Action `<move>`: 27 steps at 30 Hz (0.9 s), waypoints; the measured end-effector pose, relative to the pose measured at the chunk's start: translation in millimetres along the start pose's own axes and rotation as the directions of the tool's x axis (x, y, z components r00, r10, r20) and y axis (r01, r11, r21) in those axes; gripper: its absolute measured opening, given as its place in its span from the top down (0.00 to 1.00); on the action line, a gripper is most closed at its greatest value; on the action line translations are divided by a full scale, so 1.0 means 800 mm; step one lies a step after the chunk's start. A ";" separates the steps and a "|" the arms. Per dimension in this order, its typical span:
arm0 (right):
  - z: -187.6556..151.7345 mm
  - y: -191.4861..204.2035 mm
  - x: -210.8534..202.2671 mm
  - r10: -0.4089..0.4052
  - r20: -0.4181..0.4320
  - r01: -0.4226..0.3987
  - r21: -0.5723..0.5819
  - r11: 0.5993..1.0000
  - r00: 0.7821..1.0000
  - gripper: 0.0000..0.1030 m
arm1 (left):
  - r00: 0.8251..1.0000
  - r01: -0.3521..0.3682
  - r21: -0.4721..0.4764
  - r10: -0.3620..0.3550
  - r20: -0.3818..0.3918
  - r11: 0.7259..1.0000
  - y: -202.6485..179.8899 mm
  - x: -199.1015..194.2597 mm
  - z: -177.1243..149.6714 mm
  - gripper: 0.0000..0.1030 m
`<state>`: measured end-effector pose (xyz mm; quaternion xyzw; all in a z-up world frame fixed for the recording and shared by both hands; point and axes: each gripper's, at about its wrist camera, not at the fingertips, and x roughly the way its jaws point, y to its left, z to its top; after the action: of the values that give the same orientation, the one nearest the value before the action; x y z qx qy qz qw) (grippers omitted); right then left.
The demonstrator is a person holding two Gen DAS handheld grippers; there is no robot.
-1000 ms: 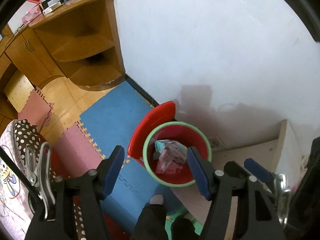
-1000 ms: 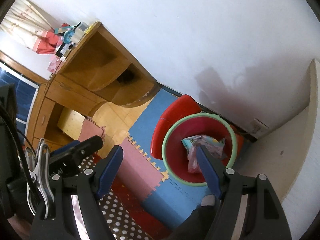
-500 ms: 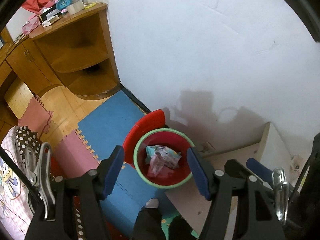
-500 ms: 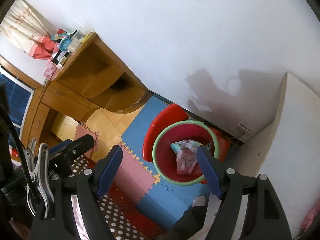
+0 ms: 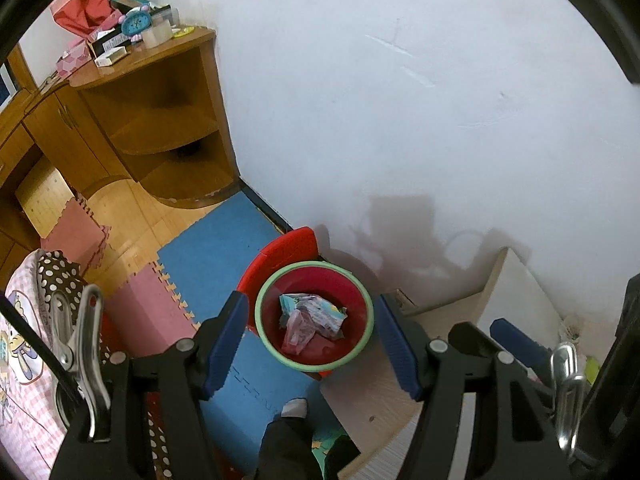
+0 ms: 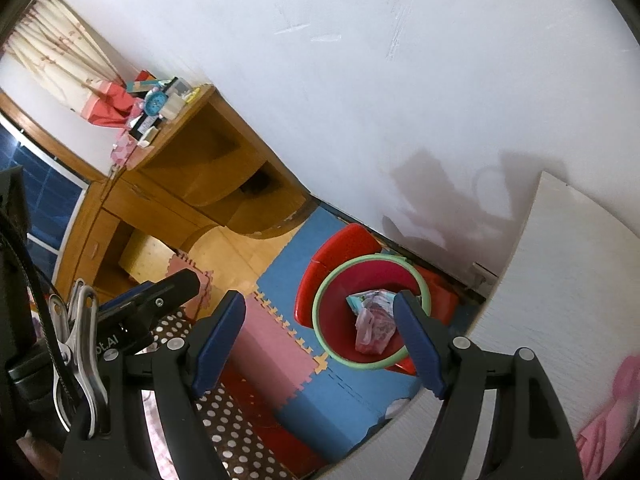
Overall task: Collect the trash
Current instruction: 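Move both grippers back over the table toward the pink folded paper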
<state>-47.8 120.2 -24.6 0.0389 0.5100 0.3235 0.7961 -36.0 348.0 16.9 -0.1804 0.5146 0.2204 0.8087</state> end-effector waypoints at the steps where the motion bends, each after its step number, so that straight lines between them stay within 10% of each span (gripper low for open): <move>1: -0.001 -0.002 -0.004 0.003 0.003 -0.003 -0.001 1.000 1.000 0.24 | 1.000 -0.001 0.005 0.001 0.003 1.000 -0.005 -0.004 -0.002 0.33; 27: -0.049 -0.078 -0.080 0.029 0.005 -0.029 -0.020 0.999 1.000 0.24 | 0.999 -0.019 0.008 0.018 0.032 1.000 -0.093 -0.047 -0.101 0.33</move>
<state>-68.3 25.0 -17.7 0.0393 0.5041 0.3401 0.7929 -70.6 237.7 23.7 -0.1687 0.5043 0.2285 0.8155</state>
